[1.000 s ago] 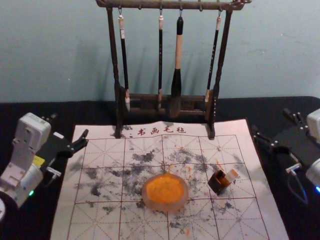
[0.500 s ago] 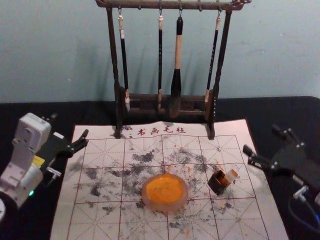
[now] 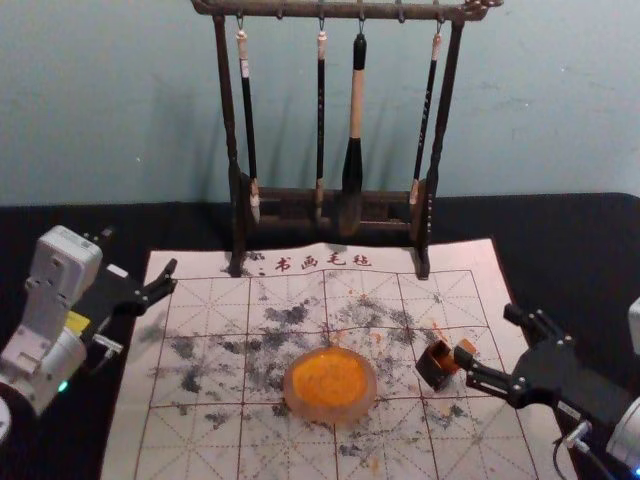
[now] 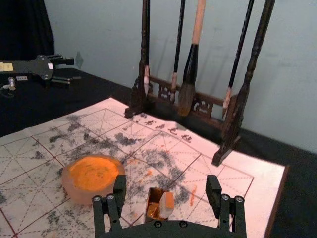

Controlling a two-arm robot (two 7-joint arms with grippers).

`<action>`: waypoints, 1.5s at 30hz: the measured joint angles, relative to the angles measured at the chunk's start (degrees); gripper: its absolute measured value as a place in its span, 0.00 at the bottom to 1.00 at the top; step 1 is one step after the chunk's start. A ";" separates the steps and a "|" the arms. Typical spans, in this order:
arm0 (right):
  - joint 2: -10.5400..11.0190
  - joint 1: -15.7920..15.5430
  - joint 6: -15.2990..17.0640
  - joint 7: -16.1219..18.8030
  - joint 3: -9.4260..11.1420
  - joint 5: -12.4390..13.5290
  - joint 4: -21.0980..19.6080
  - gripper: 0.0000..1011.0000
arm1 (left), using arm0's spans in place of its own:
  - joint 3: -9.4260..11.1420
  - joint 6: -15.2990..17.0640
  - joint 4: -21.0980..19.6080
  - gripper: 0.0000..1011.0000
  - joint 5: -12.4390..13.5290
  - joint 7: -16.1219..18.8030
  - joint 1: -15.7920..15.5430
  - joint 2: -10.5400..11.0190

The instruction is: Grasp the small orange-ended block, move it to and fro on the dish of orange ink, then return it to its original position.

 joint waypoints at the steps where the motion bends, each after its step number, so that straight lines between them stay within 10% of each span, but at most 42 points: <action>1: -0.20 0.05 0.34 0.08 -0.02 0.07 0.11 0.99 | 0.00 0.00 0.00 0.99 0.00 0.00 0.00 0.00; 45: -7.72 4.39 9.80 4.12 1.91 -0.57 7.75 0.99 | 0.00 0.00 0.00 0.99 0.00 0.00 0.00 0.00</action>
